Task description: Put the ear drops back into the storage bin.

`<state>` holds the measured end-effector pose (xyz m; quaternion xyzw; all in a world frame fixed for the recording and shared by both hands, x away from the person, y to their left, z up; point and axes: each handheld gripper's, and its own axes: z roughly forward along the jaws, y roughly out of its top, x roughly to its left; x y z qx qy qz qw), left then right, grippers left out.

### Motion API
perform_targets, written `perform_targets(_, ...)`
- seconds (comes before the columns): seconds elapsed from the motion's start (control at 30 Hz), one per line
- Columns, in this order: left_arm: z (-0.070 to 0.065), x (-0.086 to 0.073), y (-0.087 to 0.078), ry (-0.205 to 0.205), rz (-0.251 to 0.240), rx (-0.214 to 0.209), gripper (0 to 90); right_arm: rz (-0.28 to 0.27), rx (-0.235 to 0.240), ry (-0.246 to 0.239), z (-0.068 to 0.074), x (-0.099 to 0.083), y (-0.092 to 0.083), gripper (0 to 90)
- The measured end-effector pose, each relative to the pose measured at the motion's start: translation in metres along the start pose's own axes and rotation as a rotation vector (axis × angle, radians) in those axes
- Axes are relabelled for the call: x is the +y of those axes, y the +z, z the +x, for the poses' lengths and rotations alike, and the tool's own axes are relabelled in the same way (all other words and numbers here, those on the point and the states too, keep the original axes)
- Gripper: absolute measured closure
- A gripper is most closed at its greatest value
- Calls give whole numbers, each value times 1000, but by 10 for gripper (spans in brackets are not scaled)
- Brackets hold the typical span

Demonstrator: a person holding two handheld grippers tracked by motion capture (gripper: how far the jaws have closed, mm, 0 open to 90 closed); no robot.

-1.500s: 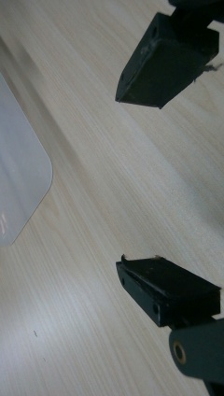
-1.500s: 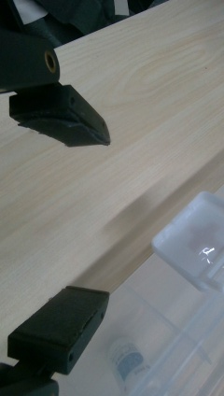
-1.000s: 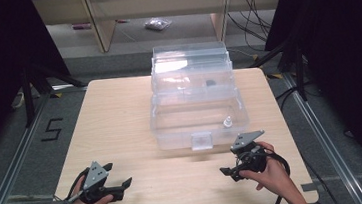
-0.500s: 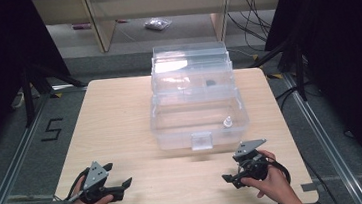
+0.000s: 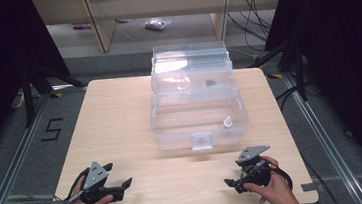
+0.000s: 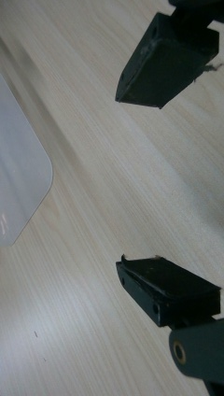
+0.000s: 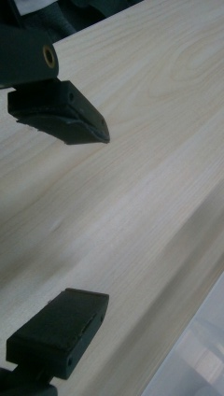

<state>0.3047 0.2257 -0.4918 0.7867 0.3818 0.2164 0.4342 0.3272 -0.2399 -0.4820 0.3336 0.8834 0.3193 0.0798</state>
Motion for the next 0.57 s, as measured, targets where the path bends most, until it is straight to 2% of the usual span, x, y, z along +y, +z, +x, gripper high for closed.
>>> perform_targets(0.03,0,0,0,0,0,0,155,-8,-13,7,0,-2,0,193)
perform_targets(0.23,0,0,-1,2,7,4,155,-19,-22,7,0,-7,-2,186)
perform_targets(0.37,-1,0,0,2,5,5,155,-15,-14,-22,-1,-6,1,186)
perform_targets(0.53,0,0,0,2,0,0,155,-14,-26,-12,-1,-5,0,186)
perform_targets(0.57,0,0,0,2,0,0,155,-19,-24,11,0,-5,-1,187)
